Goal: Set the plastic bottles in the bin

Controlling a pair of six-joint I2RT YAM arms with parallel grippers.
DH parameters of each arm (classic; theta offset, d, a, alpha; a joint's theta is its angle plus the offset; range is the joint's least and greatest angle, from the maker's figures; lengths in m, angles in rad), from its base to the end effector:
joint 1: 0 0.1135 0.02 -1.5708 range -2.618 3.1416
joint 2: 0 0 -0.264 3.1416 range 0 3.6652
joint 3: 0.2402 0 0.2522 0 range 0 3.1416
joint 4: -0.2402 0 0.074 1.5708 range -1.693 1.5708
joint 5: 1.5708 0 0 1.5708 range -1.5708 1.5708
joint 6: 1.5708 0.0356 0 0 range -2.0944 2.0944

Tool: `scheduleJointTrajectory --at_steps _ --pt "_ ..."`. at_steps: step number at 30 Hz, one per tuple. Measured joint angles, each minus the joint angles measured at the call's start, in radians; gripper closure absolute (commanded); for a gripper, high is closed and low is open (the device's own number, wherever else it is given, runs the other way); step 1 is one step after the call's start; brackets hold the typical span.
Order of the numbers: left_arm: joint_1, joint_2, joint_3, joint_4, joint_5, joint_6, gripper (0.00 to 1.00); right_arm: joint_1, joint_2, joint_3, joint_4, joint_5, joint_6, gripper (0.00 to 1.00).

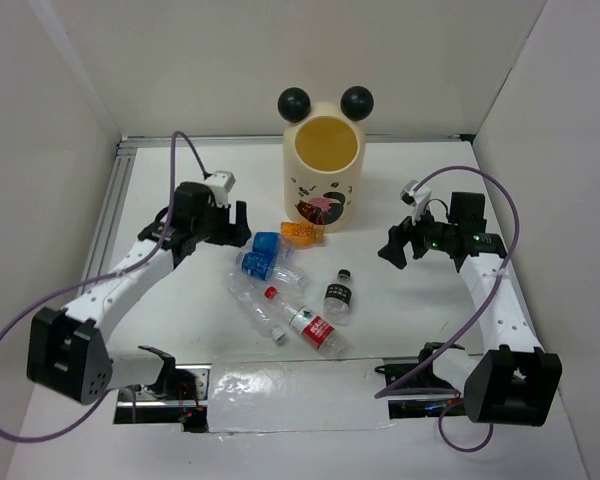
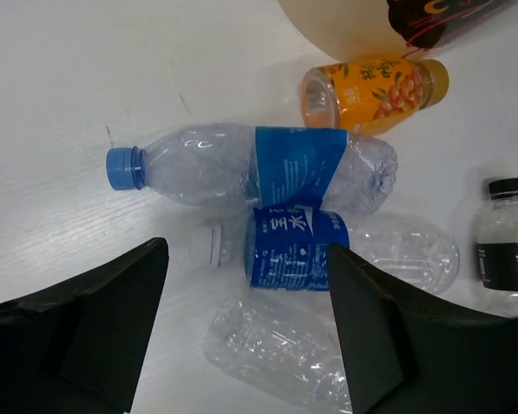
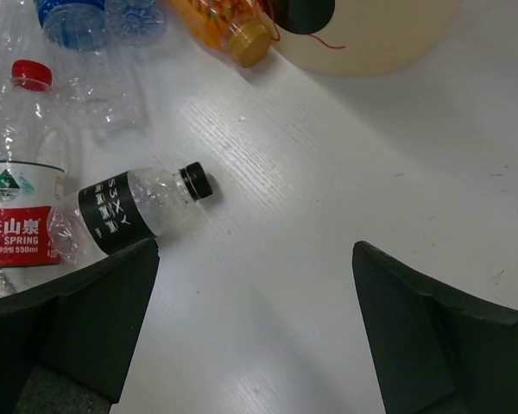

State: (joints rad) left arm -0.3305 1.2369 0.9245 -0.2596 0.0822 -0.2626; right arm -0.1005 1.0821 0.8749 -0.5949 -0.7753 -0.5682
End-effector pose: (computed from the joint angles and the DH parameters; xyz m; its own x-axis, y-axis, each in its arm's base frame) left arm 0.2611 -0.0927 0.2855 -0.5954 -0.0692 -0.8005 0.2425 0.9343 -0.2612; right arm 0.2186 0.0030 0.2834 -0.3809 -0.3479 -0.8567 -0.7325 0.6789 0.0500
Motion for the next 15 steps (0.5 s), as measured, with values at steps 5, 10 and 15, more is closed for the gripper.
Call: scheduleJointTrajectory --at_steps 5,10,15 --pt "0.001 0.245 0.291 -0.172 -0.077 -0.171 0.15 0.005 0.016 0.000 -0.002 0.014 -0.011 0.00" --pt "-0.004 0.227 0.337 -0.344 -0.189 -0.610 0.07 0.005 0.014 -0.002 0.005 0.032 -0.015 0.00" --pt "-0.007 0.241 0.302 -0.447 -0.210 -0.917 0.04 0.005 0.012 -0.019 0.010 0.035 -0.002 0.00"
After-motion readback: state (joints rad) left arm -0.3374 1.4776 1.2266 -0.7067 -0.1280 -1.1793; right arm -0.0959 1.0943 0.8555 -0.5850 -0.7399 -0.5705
